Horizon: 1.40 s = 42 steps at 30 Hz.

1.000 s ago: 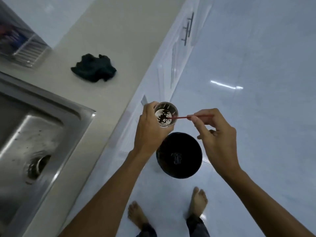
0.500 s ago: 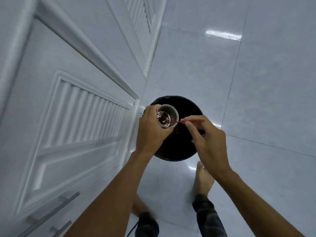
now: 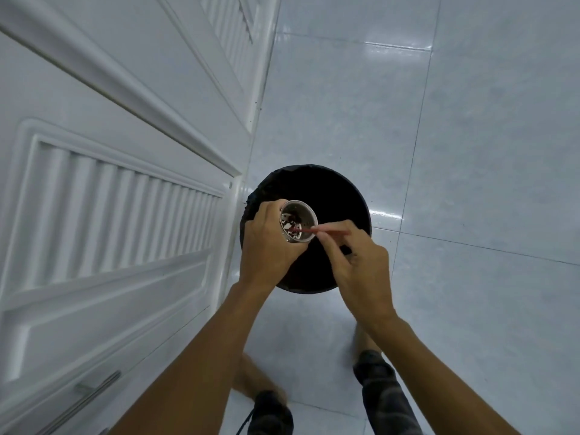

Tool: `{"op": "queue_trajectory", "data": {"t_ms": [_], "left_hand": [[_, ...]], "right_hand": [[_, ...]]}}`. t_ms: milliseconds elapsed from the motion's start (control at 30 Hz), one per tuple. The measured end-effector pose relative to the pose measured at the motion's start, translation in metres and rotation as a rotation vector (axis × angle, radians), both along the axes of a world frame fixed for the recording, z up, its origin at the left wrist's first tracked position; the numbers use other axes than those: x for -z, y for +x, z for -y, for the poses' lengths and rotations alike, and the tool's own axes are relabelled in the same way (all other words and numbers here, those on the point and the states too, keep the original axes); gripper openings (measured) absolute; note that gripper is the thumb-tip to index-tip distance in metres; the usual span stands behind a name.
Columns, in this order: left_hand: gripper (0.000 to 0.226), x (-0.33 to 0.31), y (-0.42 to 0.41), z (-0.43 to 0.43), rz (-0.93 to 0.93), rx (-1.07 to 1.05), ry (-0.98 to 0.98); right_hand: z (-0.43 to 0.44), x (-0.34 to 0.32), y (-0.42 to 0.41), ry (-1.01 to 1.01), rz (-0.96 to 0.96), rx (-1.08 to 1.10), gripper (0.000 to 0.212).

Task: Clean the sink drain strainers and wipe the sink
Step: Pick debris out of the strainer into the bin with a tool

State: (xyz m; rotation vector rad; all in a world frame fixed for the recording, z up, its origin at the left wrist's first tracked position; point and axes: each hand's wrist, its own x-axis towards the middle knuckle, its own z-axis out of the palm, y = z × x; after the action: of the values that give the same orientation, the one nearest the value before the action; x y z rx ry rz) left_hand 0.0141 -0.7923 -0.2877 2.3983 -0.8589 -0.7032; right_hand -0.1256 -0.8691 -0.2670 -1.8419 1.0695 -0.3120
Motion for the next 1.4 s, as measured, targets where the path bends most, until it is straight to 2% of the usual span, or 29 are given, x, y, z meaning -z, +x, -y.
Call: {"op": "queue_trajectory", "data": {"t_ms": [100,167,300,400,467,567,633,733,833,933,1000,1100,1167,1267,1333,1400], "left_hand": [[0.074,0.002,-0.002,0.008,0.013,0.016,0.014],[0.075,0.003,-0.003,0.011,0.028,0.011,0.032],[0.082,0.005,-0.002,0.010,-0.003,-0.009,0.066],[0.076,0.005,-0.005,0.008,-0.014,-0.004,0.078],[0.072,0.005,-0.005,0.006,0.006,0.016,0.085],[0.072,0.006,-0.003,0.006,0.022,0.030,0.112],[0.075,0.006,-0.001,0.004,0.041,0.050,0.117],[0.076,0.008,-0.001,-0.004,0.068,0.100,0.128],[0.076,0.011,0.004,-0.008,0.097,0.102,0.155],[0.075,0.012,0.003,-0.006,0.134,0.225,0.152],[0.073,0.012,0.000,-0.007,0.165,0.313,0.157],[0.073,0.012,0.006,-0.008,0.211,0.292,0.215],[0.074,0.012,0.010,-0.006,0.232,0.285,0.240],[0.075,0.011,0.006,-0.002,0.214,0.323,0.240],[0.075,0.012,0.002,-0.002,0.196,0.322,0.235],[0.076,0.014,0.004,-0.004,0.174,0.296,0.260]], "right_hand": [[0.009,0.008,0.001,-0.005,-0.100,0.089,0.017],[0.014,0.008,0.001,0.006,-0.079,0.140,0.016],[-0.003,0.005,0.001,-0.018,-0.063,0.023,0.019],[-0.001,0.013,-0.005,0.018,-0.160,0.087,0.020],[0.001,0.014,-0.007,0.041,-0.146,0.156,0.019],[-0.012,0.013,-0.002,0.005,-0.086,0.123,0.020],[-0.017,0.016,0.000,0.000,-0.125,0.101,0.022],[-0.011,0.023,-0.001,0.036,-0.184,0.158,0.021],[-0.012,0.020,-0.001,0.085,-0.082,0.244,0.018],[-0.017,0.020,0.001,0.226,0.014,0.279,0.009],[-0.016,0.023,-0.003,0.334,-0.009,0.369,0.008],[-0.007,0.027,-0.010,0.348,-0.055,0.545,0.016],[-0.005,0.028,-0.009,0.386,-0.015,0.541,0.020],[-0.010,0.028,-0.003,0.511,-0.003,0.434,0.014],[-0.008,0.031,-0.002,0.464,-0.084,0.464,0.009],[-0.002,0.033,-0.005,0.411,-0.128,0.550,0.013]]}}
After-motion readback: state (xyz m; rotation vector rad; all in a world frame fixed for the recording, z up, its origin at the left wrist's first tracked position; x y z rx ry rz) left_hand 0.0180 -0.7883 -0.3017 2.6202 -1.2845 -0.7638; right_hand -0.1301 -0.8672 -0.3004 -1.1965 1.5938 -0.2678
